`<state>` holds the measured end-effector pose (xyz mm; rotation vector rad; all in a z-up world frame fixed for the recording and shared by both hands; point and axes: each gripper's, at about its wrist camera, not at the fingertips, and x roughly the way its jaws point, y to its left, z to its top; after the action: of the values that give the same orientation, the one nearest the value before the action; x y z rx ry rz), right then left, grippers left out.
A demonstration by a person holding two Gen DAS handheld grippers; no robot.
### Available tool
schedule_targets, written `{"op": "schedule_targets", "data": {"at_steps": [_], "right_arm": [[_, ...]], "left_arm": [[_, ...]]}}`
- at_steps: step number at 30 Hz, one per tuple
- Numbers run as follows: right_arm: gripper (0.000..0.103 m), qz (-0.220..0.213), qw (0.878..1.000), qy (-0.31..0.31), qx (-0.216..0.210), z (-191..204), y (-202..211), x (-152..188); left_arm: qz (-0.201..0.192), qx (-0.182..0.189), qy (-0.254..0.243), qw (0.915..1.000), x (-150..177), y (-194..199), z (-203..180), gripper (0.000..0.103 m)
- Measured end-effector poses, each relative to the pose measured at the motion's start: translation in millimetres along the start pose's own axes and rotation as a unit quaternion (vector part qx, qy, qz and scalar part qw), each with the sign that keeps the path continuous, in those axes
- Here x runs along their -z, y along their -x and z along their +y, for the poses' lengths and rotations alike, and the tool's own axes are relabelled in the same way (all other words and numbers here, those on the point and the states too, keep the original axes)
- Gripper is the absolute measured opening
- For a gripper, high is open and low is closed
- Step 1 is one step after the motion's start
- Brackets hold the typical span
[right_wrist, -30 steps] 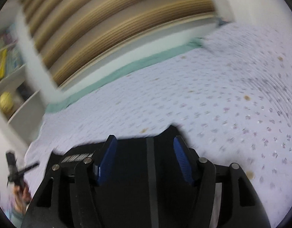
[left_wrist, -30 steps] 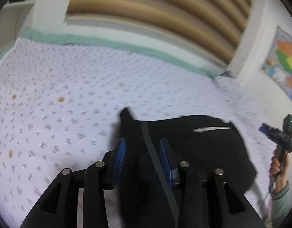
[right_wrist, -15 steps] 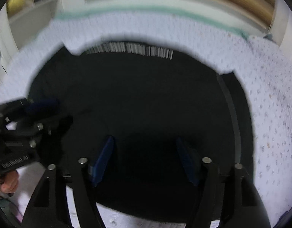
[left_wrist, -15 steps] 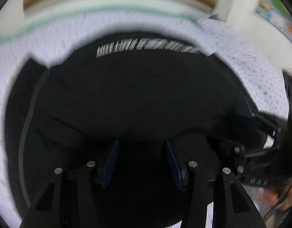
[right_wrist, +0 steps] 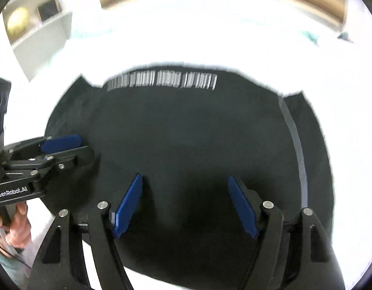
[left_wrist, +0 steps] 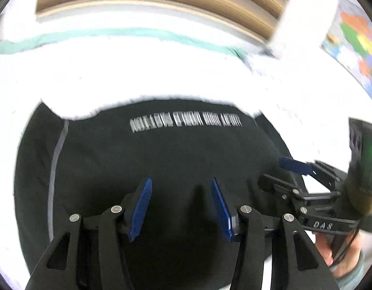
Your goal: Fold large clothes
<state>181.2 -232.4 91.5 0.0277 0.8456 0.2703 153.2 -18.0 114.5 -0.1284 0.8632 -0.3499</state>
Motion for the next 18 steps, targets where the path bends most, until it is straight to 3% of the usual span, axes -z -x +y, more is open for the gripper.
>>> {"op": "schedule_targets", "data": {"at_steps": [4, 6, 7, 10, 15, 18], "right_arm": [[0.082, 0.022, 0.999, -0.033, -0.001, -21.0, -38.8, -33.0], [0.086, 0.081, 0.996, -0.037, -0.004, -20.5, -84.1, -31.0], [0.088, 0.099, 0.995, -0.030, -0.001, -22.6, -101.1, -29.4], [0.089, 0.098, 0.995, -0.037, -0.003, -27.7, -117.7, -28.7], [0.090, 0.068, 0.997, -0.025, 0.018, -25.8, -124.3, -20.0], [0.090, 0.043, 0.998, -0.024, 0.023, -24.8, -116.7, -12.9]], "left_arm": [[0.072, 0.012, 0.062, 0.9954, -23.6, -55.6, 22.7, 0.052], [0.132, 0.011, 0.054, 0.9897, -24.3, -96.1, 28.1, 0.053], [0.138, 0.010, 0.049, 0.9892, -24.3, -103.0, 29.9, 0.053], [0.137, 0.009, 0.058, 0.9888, -21.8, -111.1, 32.1, 0.053], [0.113, -0.030, 0.025, 0.9928, -27.1, -118.8, 25.2, 0.054], [0.087, -0.024, 0.016, 0.9958, -25.1, -113.8, 25.4, 0.055]]}}
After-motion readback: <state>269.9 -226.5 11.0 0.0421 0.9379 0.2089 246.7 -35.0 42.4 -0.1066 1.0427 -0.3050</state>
